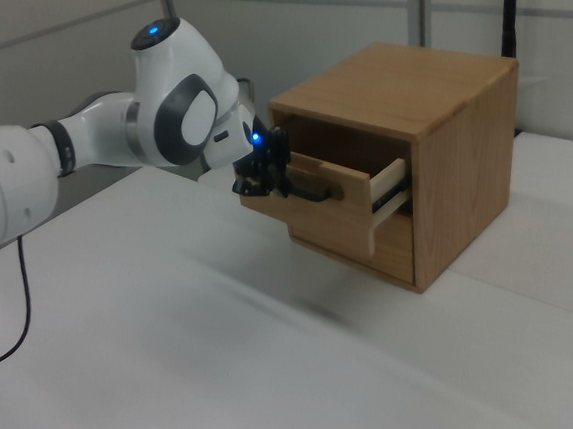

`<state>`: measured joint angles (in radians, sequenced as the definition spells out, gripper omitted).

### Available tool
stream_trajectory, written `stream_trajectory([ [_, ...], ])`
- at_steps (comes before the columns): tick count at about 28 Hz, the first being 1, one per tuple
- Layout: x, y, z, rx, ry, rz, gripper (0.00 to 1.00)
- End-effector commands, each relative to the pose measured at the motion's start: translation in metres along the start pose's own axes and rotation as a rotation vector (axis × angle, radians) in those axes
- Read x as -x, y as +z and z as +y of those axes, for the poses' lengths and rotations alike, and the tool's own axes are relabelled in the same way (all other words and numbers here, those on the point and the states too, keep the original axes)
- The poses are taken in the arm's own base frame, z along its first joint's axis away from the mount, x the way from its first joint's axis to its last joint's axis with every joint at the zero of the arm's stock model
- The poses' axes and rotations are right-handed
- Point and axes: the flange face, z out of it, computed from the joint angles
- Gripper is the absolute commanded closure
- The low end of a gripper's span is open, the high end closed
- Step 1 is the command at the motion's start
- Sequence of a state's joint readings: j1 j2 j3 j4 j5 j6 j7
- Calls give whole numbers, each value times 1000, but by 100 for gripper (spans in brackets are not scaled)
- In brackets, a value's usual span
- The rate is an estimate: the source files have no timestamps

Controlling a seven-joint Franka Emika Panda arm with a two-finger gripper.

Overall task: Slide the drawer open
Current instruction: 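Keep pulling the handle to slide the drawer fully out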

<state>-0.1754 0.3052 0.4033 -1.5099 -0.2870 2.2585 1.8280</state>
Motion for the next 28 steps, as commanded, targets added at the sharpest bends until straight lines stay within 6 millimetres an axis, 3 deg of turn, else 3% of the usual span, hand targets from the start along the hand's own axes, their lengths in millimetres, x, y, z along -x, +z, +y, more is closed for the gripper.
stream_trajectory([
  [1,-8,-11,34,59,2,17,100],
  [22,-14,-23,81,162,-22,12,100],
  [28,-18,-25,86,192,-21,8,100],
])
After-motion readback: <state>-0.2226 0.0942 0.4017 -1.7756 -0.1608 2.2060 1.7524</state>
